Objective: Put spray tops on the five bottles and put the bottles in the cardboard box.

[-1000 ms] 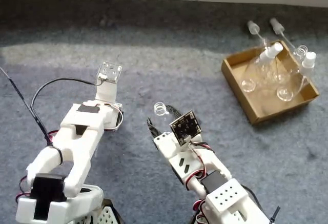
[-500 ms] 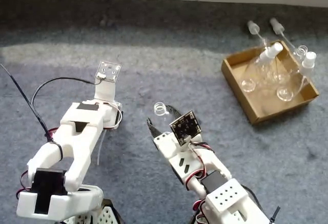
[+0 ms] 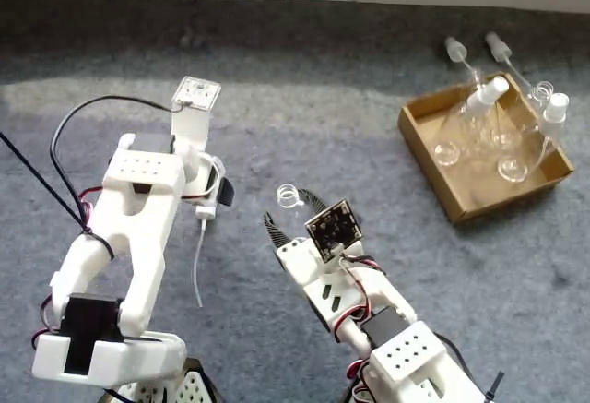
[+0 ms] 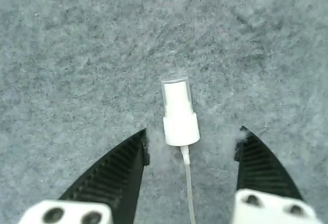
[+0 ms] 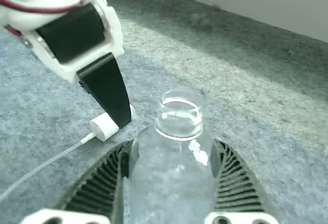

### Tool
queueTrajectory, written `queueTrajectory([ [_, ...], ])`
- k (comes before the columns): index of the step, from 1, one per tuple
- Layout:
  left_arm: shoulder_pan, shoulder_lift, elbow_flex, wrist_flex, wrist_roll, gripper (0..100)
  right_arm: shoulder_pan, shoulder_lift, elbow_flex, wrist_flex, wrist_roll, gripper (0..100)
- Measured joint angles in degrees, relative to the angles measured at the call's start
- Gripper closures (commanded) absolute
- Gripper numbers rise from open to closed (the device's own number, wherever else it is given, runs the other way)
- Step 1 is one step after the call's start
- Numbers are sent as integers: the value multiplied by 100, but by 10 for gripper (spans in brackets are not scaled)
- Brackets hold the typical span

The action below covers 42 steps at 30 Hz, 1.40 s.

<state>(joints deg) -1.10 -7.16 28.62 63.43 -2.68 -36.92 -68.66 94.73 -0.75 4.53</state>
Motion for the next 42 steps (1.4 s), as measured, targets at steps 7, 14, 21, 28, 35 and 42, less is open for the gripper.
queueTrajectory([
  [7, 9, 316, -360, 202, -9, 748, 0, 0, 0, 0, 0, 903],
  [14, 9, 1864, -1899, 1169, 255, 748, 0, 0, 0, 0, 0, 903],
  [21, -53, 3042, -3640, 2514, 281, 748, 0, 0, 18, 0, 0, 903],
  [28, -193, 3393, -3736, 2620, 281, 748, 0, 0, 18, 0, 0, 903],
  [35, -193, 3358, -3156, 2514, 281, 748, 0, 0, 18, 0, 0, 903],
  [42, -193, 2505, -1916, 1336, 281, 748, 0, 0, 18, 0, 0, 903],
])
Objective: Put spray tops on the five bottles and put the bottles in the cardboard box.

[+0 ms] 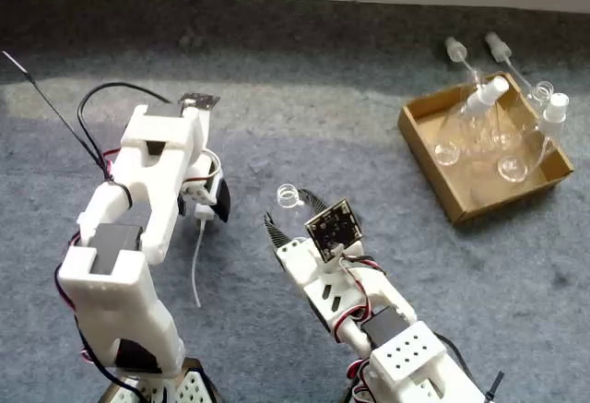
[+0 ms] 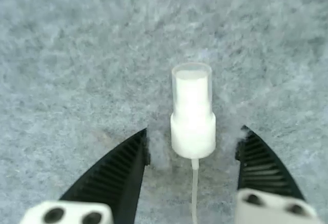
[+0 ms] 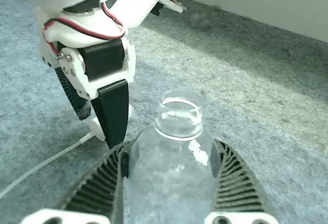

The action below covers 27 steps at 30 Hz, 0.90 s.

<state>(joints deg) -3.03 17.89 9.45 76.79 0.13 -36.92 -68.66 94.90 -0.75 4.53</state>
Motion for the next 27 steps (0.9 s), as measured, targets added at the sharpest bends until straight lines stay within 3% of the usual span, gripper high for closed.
queueTrajectory([
  [6, 0, -246, 404, -870, 176, 764, 0, 0, 0, 0, 0, 903],
  [12, 0, -246, 440, -949, 334, 991, 0, 0, 0, 0, 0, 903],
  [27, 0, -369, 475, -1002, 352, 959, 0, 0, 0, 0, 0, 903],
])
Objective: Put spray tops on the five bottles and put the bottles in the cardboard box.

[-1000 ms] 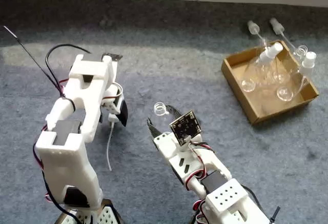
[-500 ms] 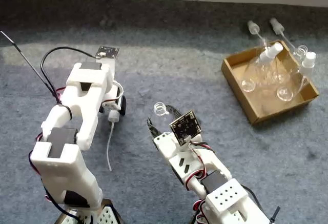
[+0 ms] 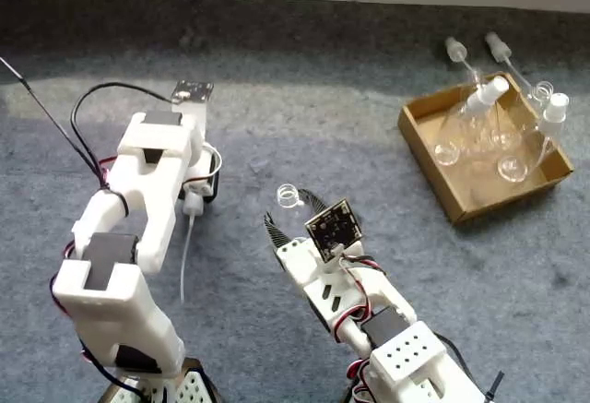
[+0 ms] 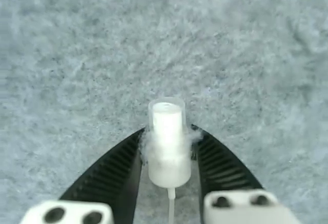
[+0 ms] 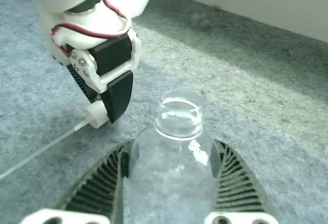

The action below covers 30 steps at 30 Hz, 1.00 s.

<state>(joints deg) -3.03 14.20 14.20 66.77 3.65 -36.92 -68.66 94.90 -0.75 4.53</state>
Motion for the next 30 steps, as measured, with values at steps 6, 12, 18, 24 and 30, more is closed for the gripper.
queueTrajectory([
  [6, 0, -791, -123, 229, 35, 959, 0, 0, 0, 0, 0, 903],
  [12, 0, -2127, -123, 396, 35, 959, -26, 0, 0, 0, 0, 903],
  [18, 105, -3473, -123, 396, 422, 959, -26, 0, 0, 0, 0, 903],
  [24, 677, -4299, -123, 396, 888, 959, -26, 0, 0, 0, 0, 903],
  [30, 967, -4633, -123, 396, 1248, 959, -26, 0, 0, 0, 0, 903],
])
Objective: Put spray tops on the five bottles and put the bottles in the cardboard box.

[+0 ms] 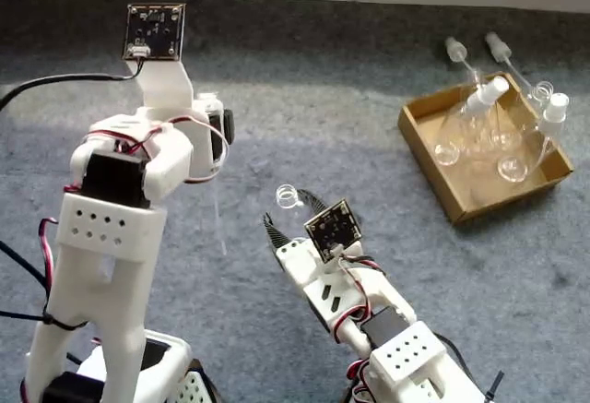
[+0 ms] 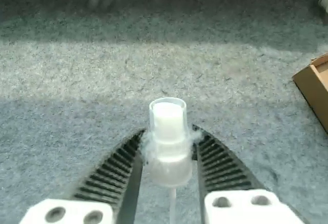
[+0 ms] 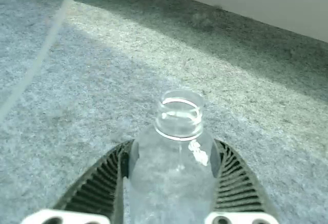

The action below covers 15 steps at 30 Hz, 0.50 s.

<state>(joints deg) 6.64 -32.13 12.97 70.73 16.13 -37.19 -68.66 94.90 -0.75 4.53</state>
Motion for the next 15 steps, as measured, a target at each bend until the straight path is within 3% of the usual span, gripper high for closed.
queueTrajectory([
  [7, 527, -738, 0, -158, 352, 959, 0, 0, 0, 0, 0, 903],
  [15, 747, -1565, 290, -1284, 774, 959, 0, 0, 0, 0, 0, 903],
])
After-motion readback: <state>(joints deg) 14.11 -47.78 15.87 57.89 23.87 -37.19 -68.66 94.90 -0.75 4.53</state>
